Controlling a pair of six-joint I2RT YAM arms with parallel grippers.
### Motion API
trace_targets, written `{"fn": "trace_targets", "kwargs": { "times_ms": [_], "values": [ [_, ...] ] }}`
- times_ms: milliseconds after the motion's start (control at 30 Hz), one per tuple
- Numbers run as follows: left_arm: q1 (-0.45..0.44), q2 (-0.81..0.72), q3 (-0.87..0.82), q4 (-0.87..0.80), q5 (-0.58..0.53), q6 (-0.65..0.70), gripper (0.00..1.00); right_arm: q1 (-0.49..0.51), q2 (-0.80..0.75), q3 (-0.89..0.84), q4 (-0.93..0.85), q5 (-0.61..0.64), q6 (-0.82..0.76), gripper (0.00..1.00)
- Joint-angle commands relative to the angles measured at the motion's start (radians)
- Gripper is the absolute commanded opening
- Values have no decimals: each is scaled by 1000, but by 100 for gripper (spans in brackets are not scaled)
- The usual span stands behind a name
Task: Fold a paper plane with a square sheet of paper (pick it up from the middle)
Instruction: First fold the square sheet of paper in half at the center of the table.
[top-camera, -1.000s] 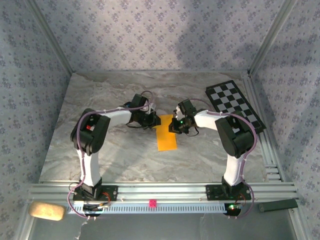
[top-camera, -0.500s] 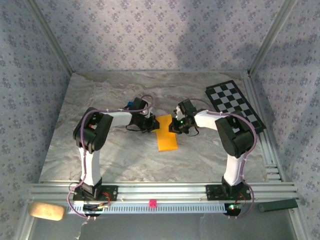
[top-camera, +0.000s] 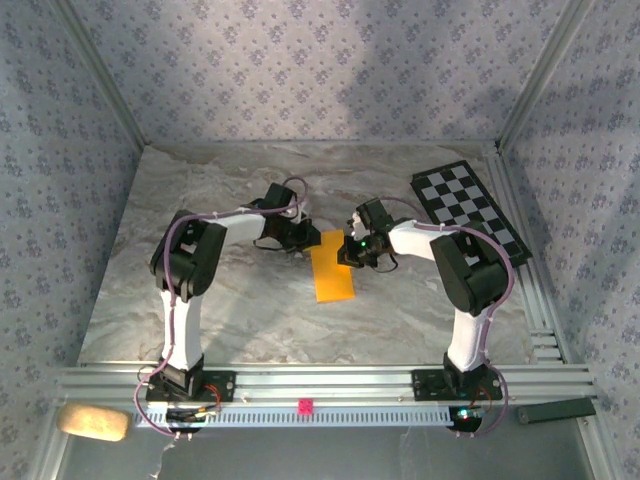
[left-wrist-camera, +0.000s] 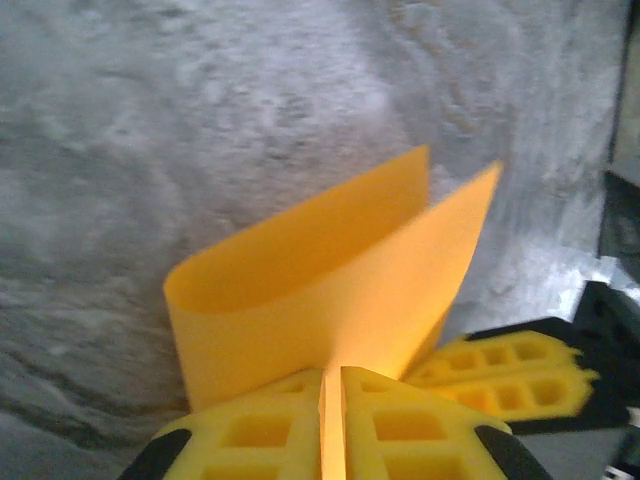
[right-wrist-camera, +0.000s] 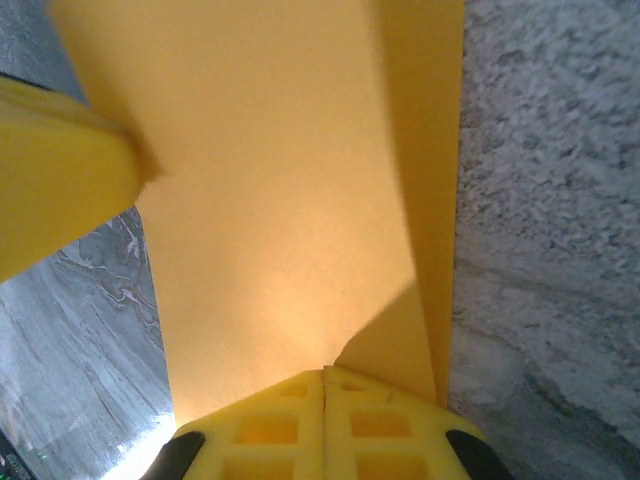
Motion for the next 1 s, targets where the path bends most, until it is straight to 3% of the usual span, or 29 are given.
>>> {"fn": "trace_targets", "kwargs": {
  "times_ms": [0,533,967],
  "values": [
    [16,53,-3,-24,-4,25,12,1,80,-55,-193,121,-17,0],
    [44,79,80,-46,-177,-87,8,1,66,-77,-186,119,-15,0],
    [58,140,187,-113,-229,-120,8,0,66,-87,-178,112,-18,0]
  ]
}}
